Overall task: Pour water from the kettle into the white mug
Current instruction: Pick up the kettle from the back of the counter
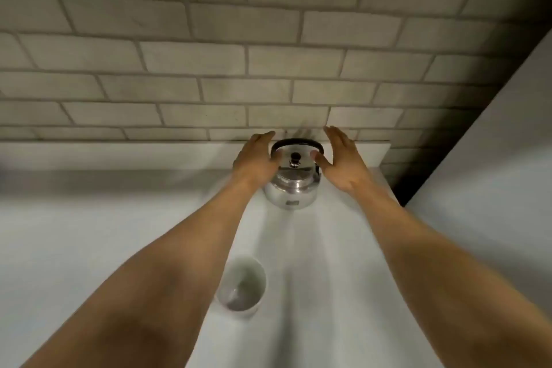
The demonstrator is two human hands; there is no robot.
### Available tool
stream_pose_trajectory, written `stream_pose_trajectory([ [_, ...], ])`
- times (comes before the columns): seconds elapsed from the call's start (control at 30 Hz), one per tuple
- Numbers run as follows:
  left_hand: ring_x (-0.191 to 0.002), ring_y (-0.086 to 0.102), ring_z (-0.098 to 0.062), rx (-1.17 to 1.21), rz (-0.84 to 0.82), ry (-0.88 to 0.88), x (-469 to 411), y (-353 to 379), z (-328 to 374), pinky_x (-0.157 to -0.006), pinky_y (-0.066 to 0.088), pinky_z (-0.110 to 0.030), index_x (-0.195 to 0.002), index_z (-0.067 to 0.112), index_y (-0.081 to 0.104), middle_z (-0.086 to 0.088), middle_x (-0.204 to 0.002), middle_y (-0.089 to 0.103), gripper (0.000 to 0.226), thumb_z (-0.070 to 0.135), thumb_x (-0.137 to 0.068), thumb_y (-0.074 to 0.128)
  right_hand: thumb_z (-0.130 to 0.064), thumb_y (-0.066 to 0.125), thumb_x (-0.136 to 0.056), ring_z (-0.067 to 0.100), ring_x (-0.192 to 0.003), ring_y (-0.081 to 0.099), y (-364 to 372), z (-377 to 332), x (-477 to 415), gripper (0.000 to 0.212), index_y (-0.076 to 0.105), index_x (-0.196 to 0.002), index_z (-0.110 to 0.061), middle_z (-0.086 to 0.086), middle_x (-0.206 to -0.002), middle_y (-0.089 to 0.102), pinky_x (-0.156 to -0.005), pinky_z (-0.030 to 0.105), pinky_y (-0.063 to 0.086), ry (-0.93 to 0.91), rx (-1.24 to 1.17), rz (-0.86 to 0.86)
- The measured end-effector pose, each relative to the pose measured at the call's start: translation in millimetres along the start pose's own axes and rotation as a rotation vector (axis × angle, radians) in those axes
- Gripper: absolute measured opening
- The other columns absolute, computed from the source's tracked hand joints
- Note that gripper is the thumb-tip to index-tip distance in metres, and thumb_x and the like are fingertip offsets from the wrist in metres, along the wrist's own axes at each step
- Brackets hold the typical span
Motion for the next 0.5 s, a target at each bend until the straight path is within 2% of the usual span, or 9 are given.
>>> stream_pose_trajectory([
  [0.1,-0.149,0.038,-0.031,0.027,-0.021,-0.087,-13.7,15.4,-20.1,-0.119,0.034,-0.043,-0.158,0.023,0.037,-0.009,-0.161,0.043,0.055,0.037,-0.106,0.051,-0.045,0.056,-0.103,0.025,-0.161,0.017,31.0,-2.3,-24.2,0.075,0.025,-0.166,-0.020,0.004,-0.176,0.020,-0.125,0.035,0.018,-0.071,-0.001,-0.100],
  [0.17,-0.145,0.043,-0.032,0.029,-0.034,-0.121,-25.0,19.9,-32.9,-0.118,0.037,-0.042,-0.158,0.022,0.038,-0.011,-0.157,0.048,0.054,0.033,-0.107,0.052,-0.043,0.058,-0.102,0.026,-0.160,0.020,47.5,-9.5,-40.9,0.073,0.028,-0.165,-0.019,0.005,-0.174,0.024,-0.125,0.040,0.024,-0.128,-0.016,-0.132],
  [0.27,-0.129,0.061,-0.031,0.041,-0.020,-0.112,-44.2,22.8,-38.9,-0.098,0.044,-0.030,-0.146,0.024,0.055,-0.008,-0.140,0.065,0.040,0.030,-0.107,0.053,-0.041,0.058,-0.102,0.028,-0.152,0.034,55.9,-20.5,-61.9,0.066,0.034,-0.161,-0.022,0.003,-0.167,0.037,-0.119,0.046,0.037,-0.222,-0.046,-0.165],
  [0.33,-0.119,0.065,-0.030,0.054,-0.008,-0.116,-50.4,32.7,-40.3,-0.089,0.041,-0.026,-0.139,0.025,0.062,-0.007,-0.130,0.071,0.034,0.030,-0.107,0.052,-0.040,0.056,-0.104,0.029,-0.141,0.047,66.5,-17.5,-70.1,0.058,0.040,-0.158,-0.025,0.005,-0.155,0.050,-0.112,0.043,0.042,-0.254,-0.037,-0.232],
  [0.4,-0.114,0.067,-0.029,0.064,0.015,-0.112,-52.6,42.4,-37.6,-0.086,0.040,-0.025,-0.136,0.025,0.064,-0.007,-0.126,0.072,0.032,0.030,-0.107,0.051,-0.035,0.054,-0.106,0.030,-0.128,0.058,72.0,-11.0,-77.6,0.048,0.050,-0.152,-0.022,0.009,-0.140,0.061,-0.102,0.036,0.045,-0.263,-0.052,-0.248],
  [0.5,-0.111,0.067,-0.030,0.059,0.020,-0.137,-55.2,50.4,-38.5,-0.084,0.040,-0.025,-0.135,0.024,0.065,-0.008,-0.123,0.073,0.031,0.030,-0.108,0.050,-0.031,0.054,-0.106,0.026,-0.114,0.065,73.1,-5.0,-86.1,0.037,0.063,-0.140,-0.019,0.008,-0.126,0.069,-0.095,0.031,0.048,-0.252,-0.118,-0.235],
])
Point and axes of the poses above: each hand's wrist, its own x-axis away from the middle knuckle, its own y-axis out of the palm, z = x × y, the point moved 10 cm from there along -x, towards the middle knuckle
